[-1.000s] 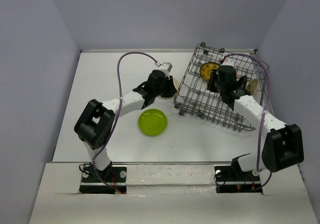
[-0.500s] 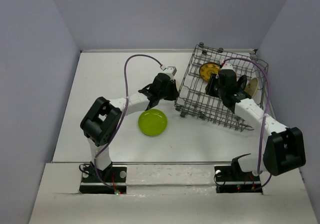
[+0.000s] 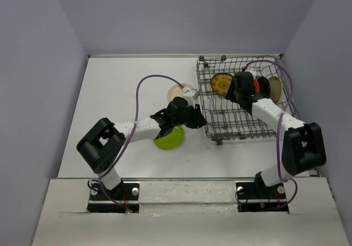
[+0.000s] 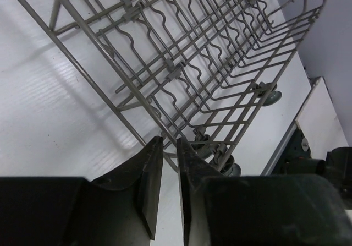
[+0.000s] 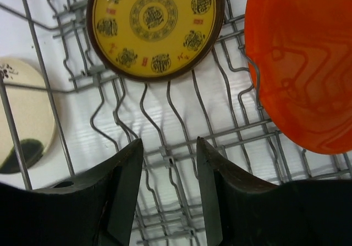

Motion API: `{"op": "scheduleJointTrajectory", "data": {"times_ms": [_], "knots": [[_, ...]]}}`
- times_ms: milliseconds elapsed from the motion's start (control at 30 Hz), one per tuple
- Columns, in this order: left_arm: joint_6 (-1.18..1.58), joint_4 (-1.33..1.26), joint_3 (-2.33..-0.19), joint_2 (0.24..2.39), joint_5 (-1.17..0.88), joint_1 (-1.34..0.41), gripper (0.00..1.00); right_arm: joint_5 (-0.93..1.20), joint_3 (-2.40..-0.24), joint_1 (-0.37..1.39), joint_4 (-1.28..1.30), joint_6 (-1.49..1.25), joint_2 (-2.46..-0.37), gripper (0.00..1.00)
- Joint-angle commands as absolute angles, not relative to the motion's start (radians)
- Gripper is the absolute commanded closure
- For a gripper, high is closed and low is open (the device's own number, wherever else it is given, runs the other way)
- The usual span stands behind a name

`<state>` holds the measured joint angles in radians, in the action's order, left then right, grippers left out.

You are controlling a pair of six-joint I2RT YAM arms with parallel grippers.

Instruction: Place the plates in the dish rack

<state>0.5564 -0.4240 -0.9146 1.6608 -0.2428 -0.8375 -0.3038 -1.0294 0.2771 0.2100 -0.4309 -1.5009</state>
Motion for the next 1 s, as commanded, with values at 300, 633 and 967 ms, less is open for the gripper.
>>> {"op": "scheduleJointTrajectory", "data": {"times_ms": [300, 633, 967], "knots": [[0.514, -0.483, -0.917, 1.655, -0.206, -0.836, 0.94, -0.361, -1.241, 0.172, 0.164, -0.515, -1.735, 0.54], [0.495, -0.482, -0.972, 1.677, -0.187, -0.833, 0.73, -0.325, -1.305, 0.153, 0.146, -0.529, -1.894, 0.57], [0.476, -0.446, -1.089, 1.747, -0.201, -0.816, 0.47, -0.268, -1.298, 0.132, 0.081, -0.552, -1.956, 0.73]]}}
